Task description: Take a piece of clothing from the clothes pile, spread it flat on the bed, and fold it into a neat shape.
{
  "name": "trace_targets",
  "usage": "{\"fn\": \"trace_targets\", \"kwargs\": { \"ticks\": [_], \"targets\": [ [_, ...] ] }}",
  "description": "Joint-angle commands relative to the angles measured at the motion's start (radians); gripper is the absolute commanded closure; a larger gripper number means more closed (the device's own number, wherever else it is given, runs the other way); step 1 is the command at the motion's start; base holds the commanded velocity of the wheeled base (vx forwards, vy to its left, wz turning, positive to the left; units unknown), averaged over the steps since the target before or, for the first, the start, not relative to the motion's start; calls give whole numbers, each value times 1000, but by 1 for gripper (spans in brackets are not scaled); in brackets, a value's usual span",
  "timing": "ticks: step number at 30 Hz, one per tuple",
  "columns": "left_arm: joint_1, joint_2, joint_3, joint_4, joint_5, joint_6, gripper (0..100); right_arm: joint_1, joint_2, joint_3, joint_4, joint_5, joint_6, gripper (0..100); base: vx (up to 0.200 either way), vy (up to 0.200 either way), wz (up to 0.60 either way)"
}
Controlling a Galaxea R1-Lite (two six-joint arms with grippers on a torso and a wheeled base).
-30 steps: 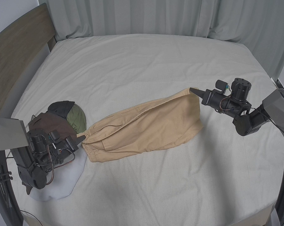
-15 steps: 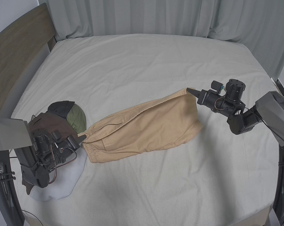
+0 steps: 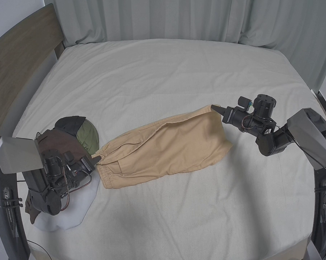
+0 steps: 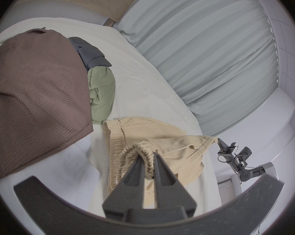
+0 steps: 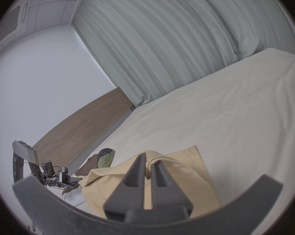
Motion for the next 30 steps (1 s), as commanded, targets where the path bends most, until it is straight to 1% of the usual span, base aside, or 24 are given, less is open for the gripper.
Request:
{"fn": "trace_targets", "kwargs": {
  "ticks": [1,4,5,6,8,11,12,14,16,21,30],
  "targets": [
    [2,16,-10,0,0,-4,100,0,9,-3,-2,0,0,100,0,0,0],
    [4,19,-15,0,2,-5,100,0,9,-3,-2,0,-2,100,0,0,0],
    [4,19,-16,0,2,-5,0,0,9,-3,-2,0,-2,100,0,0,0],
    [4,19,-16,0,2,-5,0,0,9,-3,-2,0,-2,0,0,0,0],
    [5,14,-16,0,2,-13,0,0,9,-7,-2,0,-3,0,0,0,0],
    [4,5,-30,1,11,-62,0,4,7,-1,0,-11,-3,0,0,0,0],
    [4,5,-31,1,13,-65,0,4,7,-1,0,-11,-3,0,0,0,0],
    [4,-3,-44,0,62,-82,0,10,-7,23,0,-17,-5,0,0,0,0],
    [4,-4,-48,0,78,-82,0,16,-19,42,0,-17,-6,0,0,0,0],
    [2,-15,-47,0,78,-82,0,33,-45,106,-8,-21,-32,0,0,0,0],
    [2,-73,-31,0,77,-85,0,59,-56,177,-13,-40,-37,0,0,0,0]
  ]
}}
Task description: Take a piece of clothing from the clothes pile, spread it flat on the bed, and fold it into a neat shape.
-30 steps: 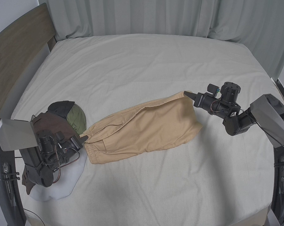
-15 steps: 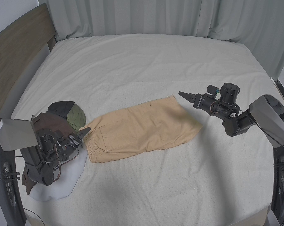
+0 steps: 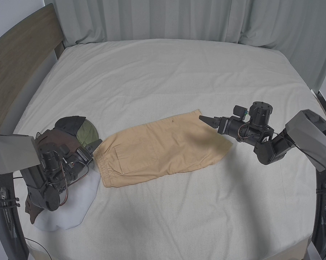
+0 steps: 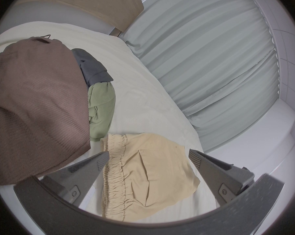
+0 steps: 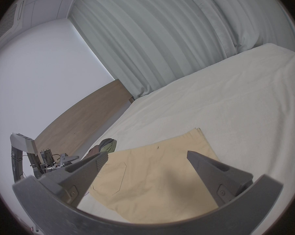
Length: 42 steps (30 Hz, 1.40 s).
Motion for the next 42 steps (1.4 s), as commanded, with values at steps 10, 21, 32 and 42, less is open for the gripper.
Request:
{"fn": "trace_targets", "kwargs": {
  "ticks": [10,21,32,42],
  "targets": [
    [-4,-135,50,-1,-17,5,0,38,-10,188,-106,-22,-16,0,0,0,0],
    [-8,-244,91,-1,-74,14,0,49,-12,293,-171,-23,-16,0,0,0,0],
    [-26,-370,149,-1,-134,137,0,50,-10,398,-218,-25,-16,0,0,0,0],
    [-31,-439,220,-1,-212,302,0,50,-12,437,-244,-25,-16,0,0,0,0]
  ]
}}
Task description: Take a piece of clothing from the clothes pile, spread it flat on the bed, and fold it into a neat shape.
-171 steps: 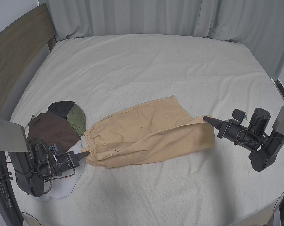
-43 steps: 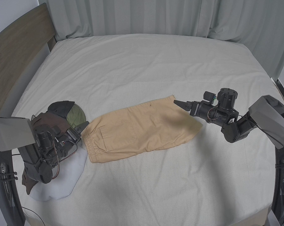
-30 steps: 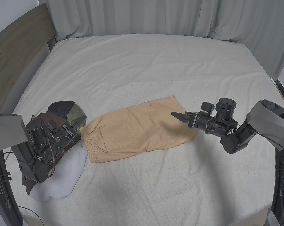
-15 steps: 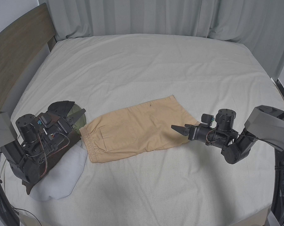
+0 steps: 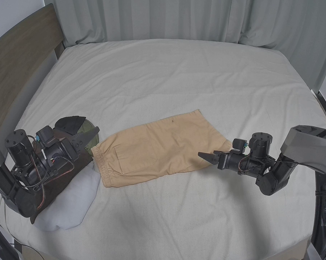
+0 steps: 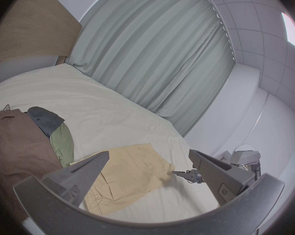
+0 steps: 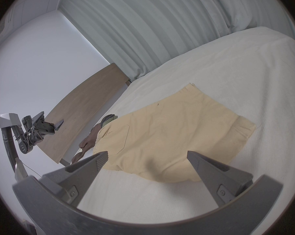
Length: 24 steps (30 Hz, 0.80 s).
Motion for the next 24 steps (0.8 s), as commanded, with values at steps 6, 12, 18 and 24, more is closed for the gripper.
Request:
{"fn": "trace_targets", "kwargs": {
  "ticks": [6,12,18,24],
  "targets": [
    [0,-38,86,0,-82,307,0,0,-1,44,-14,2,0,0,0,0,0],
    [8,-37,100,0,-131,467,0,0,1,67,-14,2,0,0,0,0,0],
    [6,-34,100,0,-136,510,0,0,3,80,-14,2,0,0,0,0,0],
    [6,-32,106,0,-137,510,0,0,13,84,-13,1,0,0,0,0,0]
  ]
}}
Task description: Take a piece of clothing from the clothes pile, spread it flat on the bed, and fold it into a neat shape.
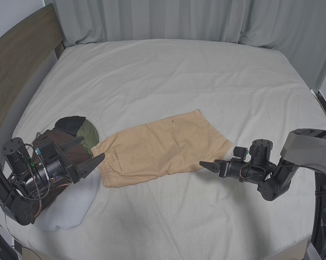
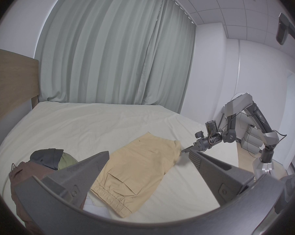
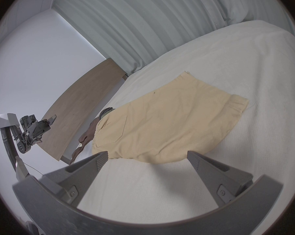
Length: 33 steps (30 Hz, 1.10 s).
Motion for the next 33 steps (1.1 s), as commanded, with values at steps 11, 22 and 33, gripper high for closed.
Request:
{"fn": "trace_targets", "kwargs": {
  "ticks": [11,22,33],
  "targets": [
    [4,16,10,1,8,-10,0,6,54,-8,2,-23,6,0,0,0,0],
    [4,43,22,1,18,-12,0,2,123,-66,15,-28,12,0,0,0,0],
    [7,43,22,1,18,-13,0,42,187,-192,39,-70,129,0,0,0,0]
  ]
}}
